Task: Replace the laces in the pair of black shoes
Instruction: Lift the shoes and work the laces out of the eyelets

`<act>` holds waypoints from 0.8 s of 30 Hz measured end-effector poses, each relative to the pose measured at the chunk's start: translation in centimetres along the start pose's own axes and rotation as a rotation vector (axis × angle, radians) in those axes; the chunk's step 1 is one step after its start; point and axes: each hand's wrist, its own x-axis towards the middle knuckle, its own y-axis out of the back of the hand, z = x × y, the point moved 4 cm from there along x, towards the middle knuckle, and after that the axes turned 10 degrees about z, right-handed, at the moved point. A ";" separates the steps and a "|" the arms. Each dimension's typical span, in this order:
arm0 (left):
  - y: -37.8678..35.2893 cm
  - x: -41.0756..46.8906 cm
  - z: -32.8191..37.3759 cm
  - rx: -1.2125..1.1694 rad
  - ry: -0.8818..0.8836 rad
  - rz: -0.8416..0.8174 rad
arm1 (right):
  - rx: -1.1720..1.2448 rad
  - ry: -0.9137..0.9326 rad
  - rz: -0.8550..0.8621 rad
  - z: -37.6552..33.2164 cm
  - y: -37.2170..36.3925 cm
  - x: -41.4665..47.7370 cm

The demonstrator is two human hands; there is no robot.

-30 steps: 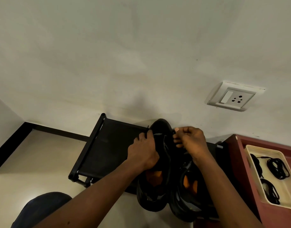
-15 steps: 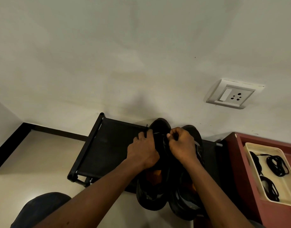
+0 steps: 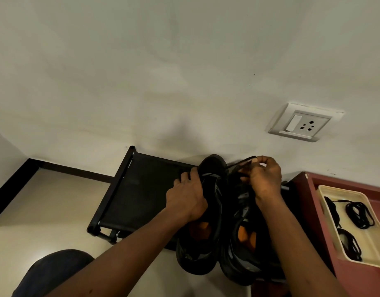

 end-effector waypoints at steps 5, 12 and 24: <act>0.3 0.1 0.0 -0.024 -0.005 -0.004 | -0.108 -0.013 -0.294 0.2 -1.6 -1.6; 0.3 0.1 0.2 -0.053 -0.008 -0.036 | -0.474 0.270 -0.436 0.4 -2.3 -2.7; 0.2 0.0 0.1 -0.022 0.001 -0.010 | -0.492 0.417 -0.261 -1.1 -1.6 -3.4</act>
